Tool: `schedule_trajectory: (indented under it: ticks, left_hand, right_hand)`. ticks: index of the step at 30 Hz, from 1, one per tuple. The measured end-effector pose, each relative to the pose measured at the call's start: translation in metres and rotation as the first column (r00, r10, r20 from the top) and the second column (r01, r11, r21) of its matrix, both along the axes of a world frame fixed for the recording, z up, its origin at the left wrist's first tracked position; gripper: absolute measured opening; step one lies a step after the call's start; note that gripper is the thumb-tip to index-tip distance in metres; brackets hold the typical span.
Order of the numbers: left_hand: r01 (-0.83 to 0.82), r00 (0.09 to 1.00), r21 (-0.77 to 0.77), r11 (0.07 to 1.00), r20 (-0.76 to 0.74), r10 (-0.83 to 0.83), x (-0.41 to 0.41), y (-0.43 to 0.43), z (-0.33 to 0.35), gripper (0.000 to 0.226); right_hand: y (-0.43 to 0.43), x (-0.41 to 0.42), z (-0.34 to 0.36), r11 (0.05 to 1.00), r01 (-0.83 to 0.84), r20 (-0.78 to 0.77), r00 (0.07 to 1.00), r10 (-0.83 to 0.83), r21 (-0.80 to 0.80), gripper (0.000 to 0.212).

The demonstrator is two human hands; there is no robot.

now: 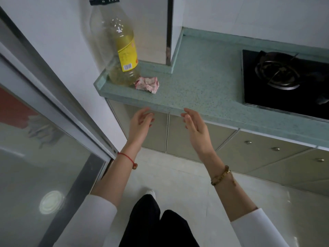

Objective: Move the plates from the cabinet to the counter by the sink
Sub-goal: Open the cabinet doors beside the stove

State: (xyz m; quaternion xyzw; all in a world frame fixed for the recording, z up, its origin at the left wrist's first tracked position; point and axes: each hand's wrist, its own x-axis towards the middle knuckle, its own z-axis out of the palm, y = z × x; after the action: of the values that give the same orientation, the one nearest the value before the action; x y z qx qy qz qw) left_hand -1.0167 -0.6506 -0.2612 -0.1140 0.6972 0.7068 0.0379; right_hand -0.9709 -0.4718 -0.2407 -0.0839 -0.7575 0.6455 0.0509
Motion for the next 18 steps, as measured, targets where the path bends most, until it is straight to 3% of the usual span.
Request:
schedule_trajectory:
  ticks: [8, 15, 18]
  left_hand:
    - [-0.048, 0.998, 0.104, 0.993, 0.056, 0.042, -0.082, 0.015, -0.125, 0.038]
    - [-0.009, 0.997, 0.203, 0.979, -0.078, 0.025, -0.127, 0.02, -0.201, 0.044]
    - [0.05, 0.99, 0.289, 0.956, -0.138, -0.01, -0.133, 0.019, -0.203, 0.042]
  right_hand:
    - [-0.017, -0.069, -0.133, 0.993, 0.001, -0.131, 0.991, 0.014, 0.116, 0.033]
    - [-0.026, -0.113, -0.228, 0.976, 0.024, -0.361, 0.931, 0.058, 0.218, 0.032]
    - [-0.023, -0.122, -0.247, 0.967, 0.04, -0.449, 0.89, 0.08, 0.25, 0.035]
